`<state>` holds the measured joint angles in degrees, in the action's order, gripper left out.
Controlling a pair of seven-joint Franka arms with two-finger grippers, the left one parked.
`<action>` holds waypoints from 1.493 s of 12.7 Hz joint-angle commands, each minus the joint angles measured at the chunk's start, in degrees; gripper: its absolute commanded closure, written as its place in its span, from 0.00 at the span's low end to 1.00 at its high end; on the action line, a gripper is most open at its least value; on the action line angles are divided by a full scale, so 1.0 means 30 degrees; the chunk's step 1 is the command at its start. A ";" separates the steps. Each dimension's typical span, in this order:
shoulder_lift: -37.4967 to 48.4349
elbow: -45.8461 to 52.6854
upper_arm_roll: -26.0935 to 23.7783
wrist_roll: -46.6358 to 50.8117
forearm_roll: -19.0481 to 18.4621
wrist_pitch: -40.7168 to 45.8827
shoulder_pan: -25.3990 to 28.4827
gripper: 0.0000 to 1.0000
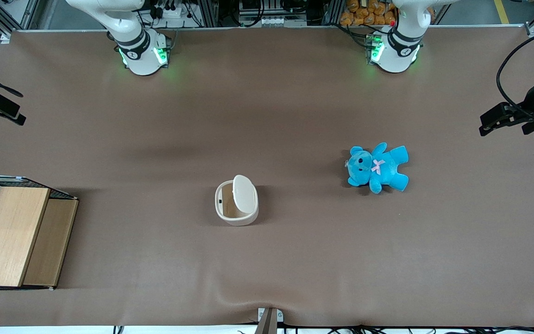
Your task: Open trash can with right arm
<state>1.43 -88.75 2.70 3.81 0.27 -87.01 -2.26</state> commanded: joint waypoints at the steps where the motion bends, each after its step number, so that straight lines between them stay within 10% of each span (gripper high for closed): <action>1: -0.0094 0.0258 0.0155 -0.0215 -0.0091 0.0029 0.0197 0.00; 19: -0.0329 0.0229 0.0126 -0.1065 0.0173 0.0000 0.0256 0.00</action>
